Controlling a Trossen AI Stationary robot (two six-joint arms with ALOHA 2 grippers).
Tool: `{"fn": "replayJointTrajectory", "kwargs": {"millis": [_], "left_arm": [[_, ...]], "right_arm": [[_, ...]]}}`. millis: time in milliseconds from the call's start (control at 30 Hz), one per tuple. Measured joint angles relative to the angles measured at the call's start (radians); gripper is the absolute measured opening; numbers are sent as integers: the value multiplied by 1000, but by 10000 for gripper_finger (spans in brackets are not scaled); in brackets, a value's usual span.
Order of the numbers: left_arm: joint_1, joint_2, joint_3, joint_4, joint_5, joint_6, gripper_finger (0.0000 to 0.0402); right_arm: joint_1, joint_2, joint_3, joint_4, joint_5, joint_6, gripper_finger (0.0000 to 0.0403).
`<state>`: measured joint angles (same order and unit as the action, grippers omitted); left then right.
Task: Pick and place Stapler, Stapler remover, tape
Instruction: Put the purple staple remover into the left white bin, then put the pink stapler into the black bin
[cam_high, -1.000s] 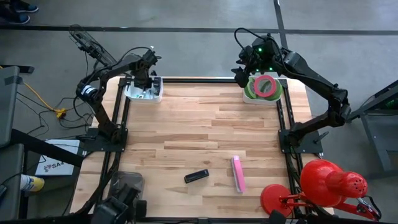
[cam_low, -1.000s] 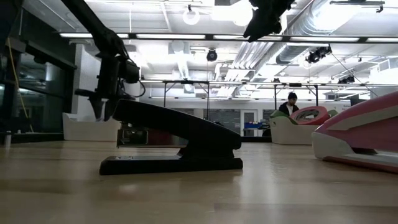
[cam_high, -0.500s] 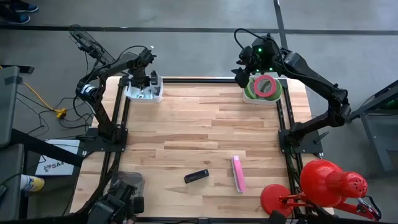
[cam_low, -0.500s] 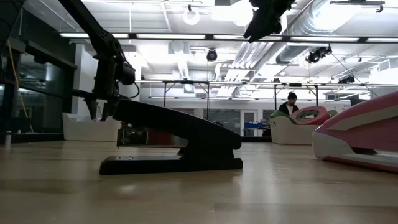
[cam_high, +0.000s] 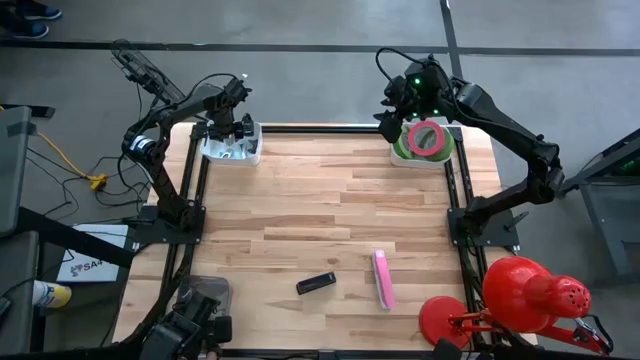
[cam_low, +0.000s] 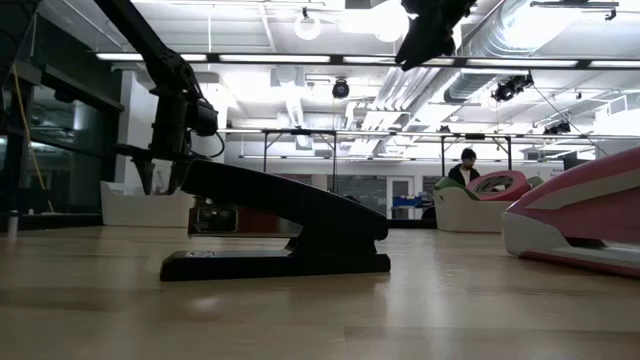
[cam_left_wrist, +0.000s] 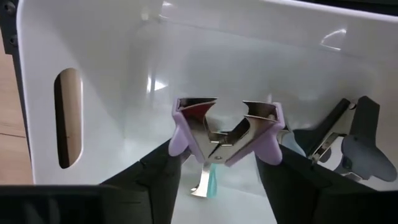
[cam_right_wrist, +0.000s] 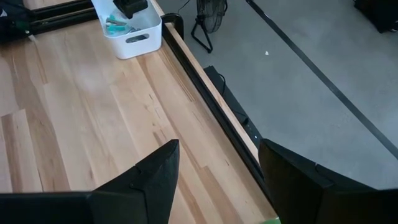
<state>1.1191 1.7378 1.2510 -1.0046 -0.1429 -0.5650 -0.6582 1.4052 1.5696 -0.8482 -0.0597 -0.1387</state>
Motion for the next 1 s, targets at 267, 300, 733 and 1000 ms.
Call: {"fn": "replayJointTrajectory", "kwargs": {"millis": [267, 300, 733, 1000], "left_arm": [[0, 0, 0, 0, 0, -5, 242], [0, 0, 0, 0, 4, -7, 251], [-25, -1, 125, -94, 61, 52, 287], [-108, -2, 266, -166, 66, 92, 287]], "right_arm": [[0, 0, 0, -10, -4, 0, 210], [0, 0, 0, -10, -8, 0, 210], [0, 0, 0, -10, -19, -27, 210], [0, 0, 0, -9, -19, -27, 210]]}}
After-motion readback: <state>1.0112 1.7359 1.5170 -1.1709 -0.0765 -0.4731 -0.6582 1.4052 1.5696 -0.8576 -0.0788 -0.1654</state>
